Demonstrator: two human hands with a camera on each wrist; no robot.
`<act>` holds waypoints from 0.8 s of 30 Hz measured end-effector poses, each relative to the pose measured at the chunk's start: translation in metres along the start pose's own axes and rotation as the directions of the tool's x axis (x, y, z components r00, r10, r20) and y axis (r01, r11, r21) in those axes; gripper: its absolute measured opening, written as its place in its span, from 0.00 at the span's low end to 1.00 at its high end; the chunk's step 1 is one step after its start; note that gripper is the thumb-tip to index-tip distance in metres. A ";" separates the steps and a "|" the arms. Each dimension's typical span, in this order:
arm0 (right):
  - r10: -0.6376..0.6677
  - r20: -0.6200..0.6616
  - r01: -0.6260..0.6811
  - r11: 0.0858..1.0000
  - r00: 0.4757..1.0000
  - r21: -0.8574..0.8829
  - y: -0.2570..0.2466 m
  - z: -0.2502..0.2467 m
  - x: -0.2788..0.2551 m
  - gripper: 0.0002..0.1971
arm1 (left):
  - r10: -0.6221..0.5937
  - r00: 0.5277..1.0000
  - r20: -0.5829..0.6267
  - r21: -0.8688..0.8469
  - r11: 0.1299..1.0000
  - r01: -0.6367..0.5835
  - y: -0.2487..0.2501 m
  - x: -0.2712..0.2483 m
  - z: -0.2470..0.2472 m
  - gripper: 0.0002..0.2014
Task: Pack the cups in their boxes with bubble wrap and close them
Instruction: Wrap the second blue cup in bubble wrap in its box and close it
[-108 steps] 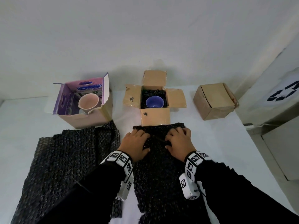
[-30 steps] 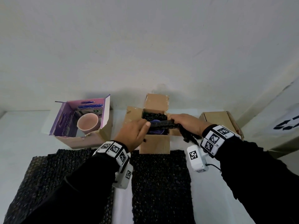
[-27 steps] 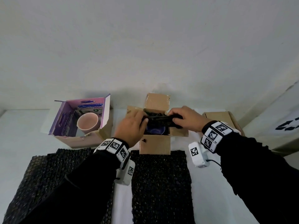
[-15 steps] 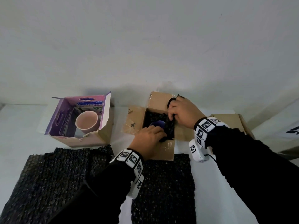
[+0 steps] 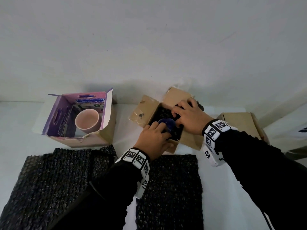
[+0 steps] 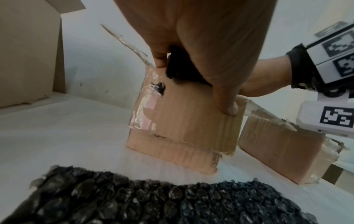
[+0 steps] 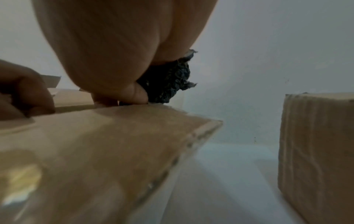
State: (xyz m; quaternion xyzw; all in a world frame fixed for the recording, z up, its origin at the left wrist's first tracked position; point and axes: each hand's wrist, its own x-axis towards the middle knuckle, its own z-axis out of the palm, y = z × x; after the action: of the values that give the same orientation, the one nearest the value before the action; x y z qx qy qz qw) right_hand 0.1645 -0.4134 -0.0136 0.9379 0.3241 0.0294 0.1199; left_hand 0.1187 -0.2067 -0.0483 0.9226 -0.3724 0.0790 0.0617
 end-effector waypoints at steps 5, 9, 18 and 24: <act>0.062 0.021 -0.063 0.996 0.998 0.065 -0.002 -0.002 -0.015 0.18 | -0.027 0.999 -0.020 0.079 0.996 0.029 0.003 0.004 0.003 0.13; 0.128 0.077 -0.136 0.986 0.989 0.097 -0.007 -0.005 -0.018 0.17 | -0.028 0.999 -0.045 0.144 0.989 0.034 0.007 0.004 0.003 0.12; 0.060 0.057 -0.075 0.947 0.997 0.313 -0.014 -0.002 -0.019 0.11 | -0.049 0.994 -0.094 0.118 0.991 0.060 -0.002 -0.005 0.002 0.11; -0.037 0.064 0.013 0.943 0.997 0.333 -0.015 -0.001 -0.038 0.23 | -0.093 0.990 -0.104 0.084 0.991 0.102 -0.003 -0.005 0.004 0.12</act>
State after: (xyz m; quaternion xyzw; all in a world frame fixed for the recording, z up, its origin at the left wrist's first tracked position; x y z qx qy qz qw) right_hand 0.1256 -0.4256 -0.0157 0.9410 0.3319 -0.0599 -0.0286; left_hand 0.1172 -0.2020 -0.0533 0.9364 -0.3196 0.1384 0.0427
